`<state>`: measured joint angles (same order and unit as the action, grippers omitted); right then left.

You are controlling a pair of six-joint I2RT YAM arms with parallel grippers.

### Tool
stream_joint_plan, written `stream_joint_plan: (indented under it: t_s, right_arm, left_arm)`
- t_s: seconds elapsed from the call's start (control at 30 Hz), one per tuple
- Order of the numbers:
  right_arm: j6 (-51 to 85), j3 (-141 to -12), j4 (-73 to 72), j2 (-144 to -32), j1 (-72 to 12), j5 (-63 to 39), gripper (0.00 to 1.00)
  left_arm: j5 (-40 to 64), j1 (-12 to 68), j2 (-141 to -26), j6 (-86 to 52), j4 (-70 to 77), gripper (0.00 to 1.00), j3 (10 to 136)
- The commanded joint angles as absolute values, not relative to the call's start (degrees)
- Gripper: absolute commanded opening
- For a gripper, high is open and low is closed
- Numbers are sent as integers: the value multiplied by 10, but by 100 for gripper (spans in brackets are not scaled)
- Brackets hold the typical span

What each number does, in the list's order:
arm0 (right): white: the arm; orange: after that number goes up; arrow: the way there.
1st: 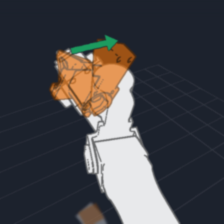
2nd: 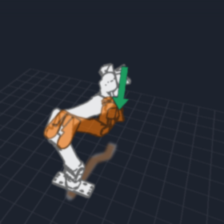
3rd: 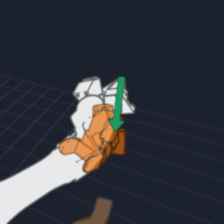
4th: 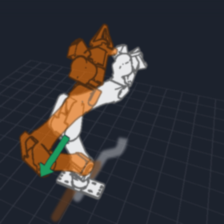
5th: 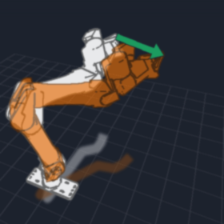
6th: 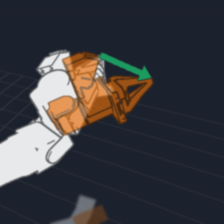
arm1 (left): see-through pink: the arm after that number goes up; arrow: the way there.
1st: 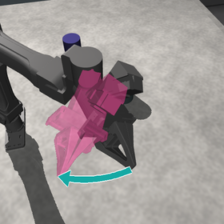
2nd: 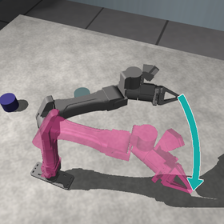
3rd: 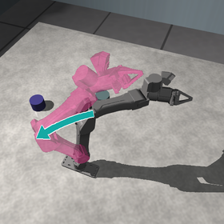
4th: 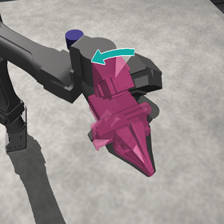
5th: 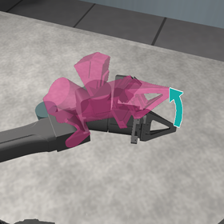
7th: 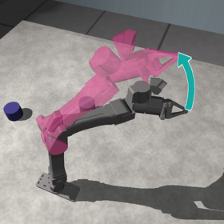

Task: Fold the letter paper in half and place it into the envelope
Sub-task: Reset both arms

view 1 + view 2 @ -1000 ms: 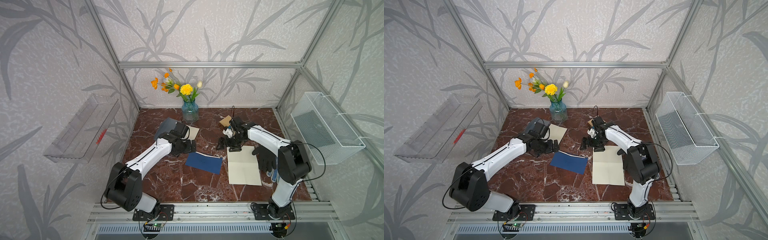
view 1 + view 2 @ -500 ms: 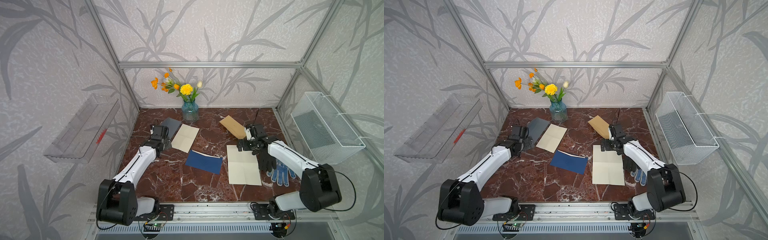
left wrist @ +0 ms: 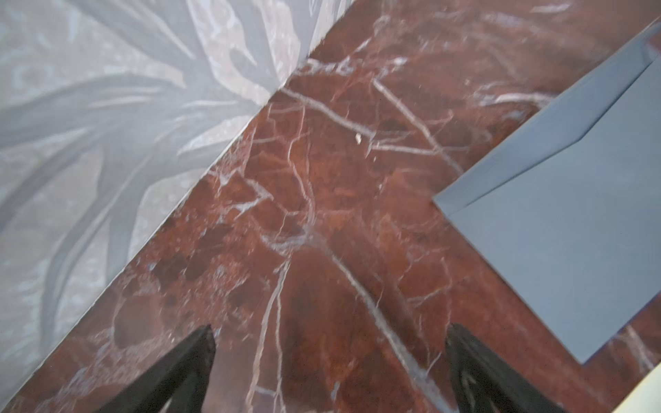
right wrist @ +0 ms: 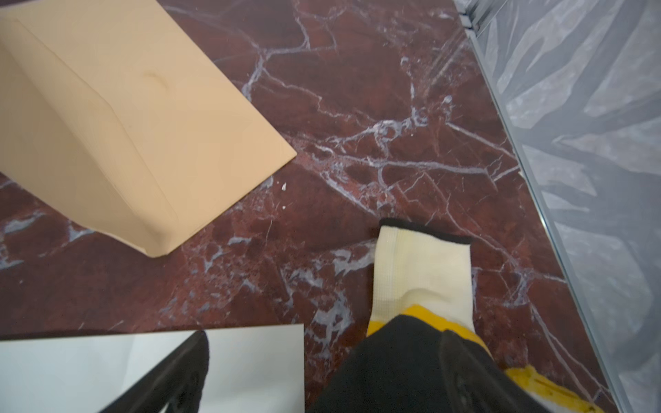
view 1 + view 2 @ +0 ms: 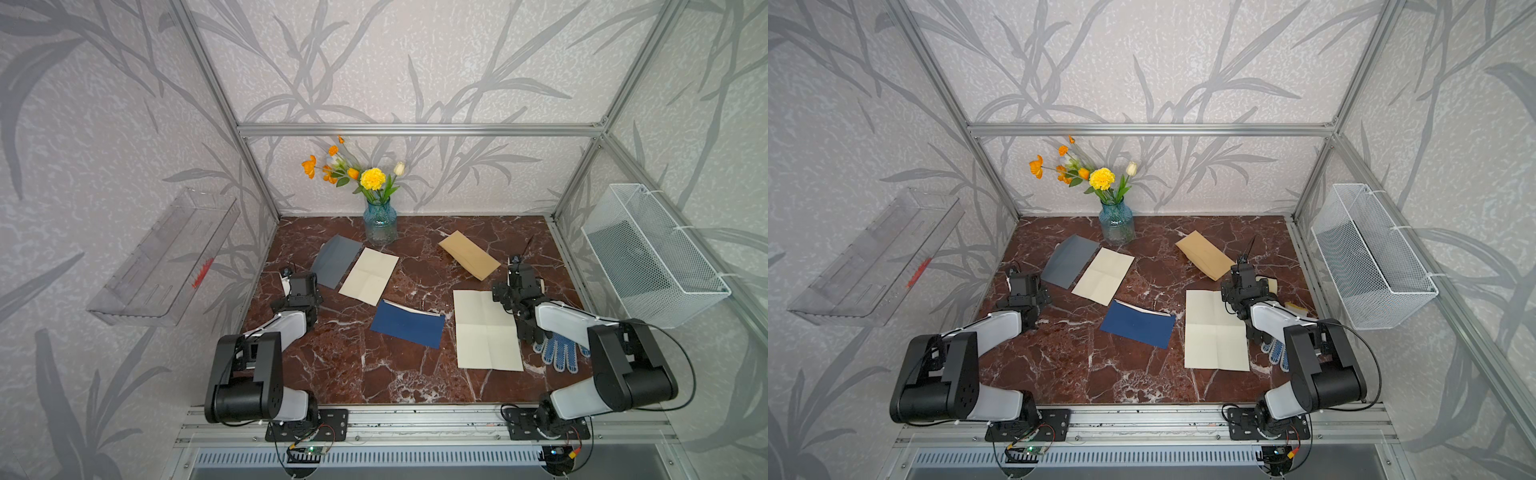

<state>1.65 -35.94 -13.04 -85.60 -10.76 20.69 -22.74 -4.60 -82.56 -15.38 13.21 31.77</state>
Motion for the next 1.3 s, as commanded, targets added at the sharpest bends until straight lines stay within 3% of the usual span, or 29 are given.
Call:
stream_joint_plan:
  t_s: [0.0, 0.2, 0.37, 0.47, 0.73, 0.87, 1.0, 1.27]
  right_arm:
    - [-16, -340, -262, -861, -107, 214, 99]
    - [-32, -290, -380, -876, -107, 203, 99]
    - [-29, -277, -388, -867, -106, 195, 99]
    - [-27, -270, -400, -865, -106, 199, 99]
    - [-29, -245, -447, -862, -105, 186, 99]
    - [-61, -187, -616, -912, -108, 156, 99]
    - [-47, -210, -514, -875, -109, 162, 99]
    - [-40, -215, -524, -887, -106, 173, 99]
  left_arm:
    - [-159, -57, -846, -123, 273, 100, 316]
    - [-113, -50, -811, -92, 432, 100, 218]
    - [-107, -24, -894, -47, 565, 100, 200]
    - [-109, -24, -867, -57, 477, 100, 221]
    - [-107, -21, -870, -51, 488, 100, 219]
    - [-111, -19, -872, -50, 486, 100, 221]
    - [-112, -18, -871, -49, 484, 100, 222]
    - [-115, -16, -872, -47, 482, 100, 224]
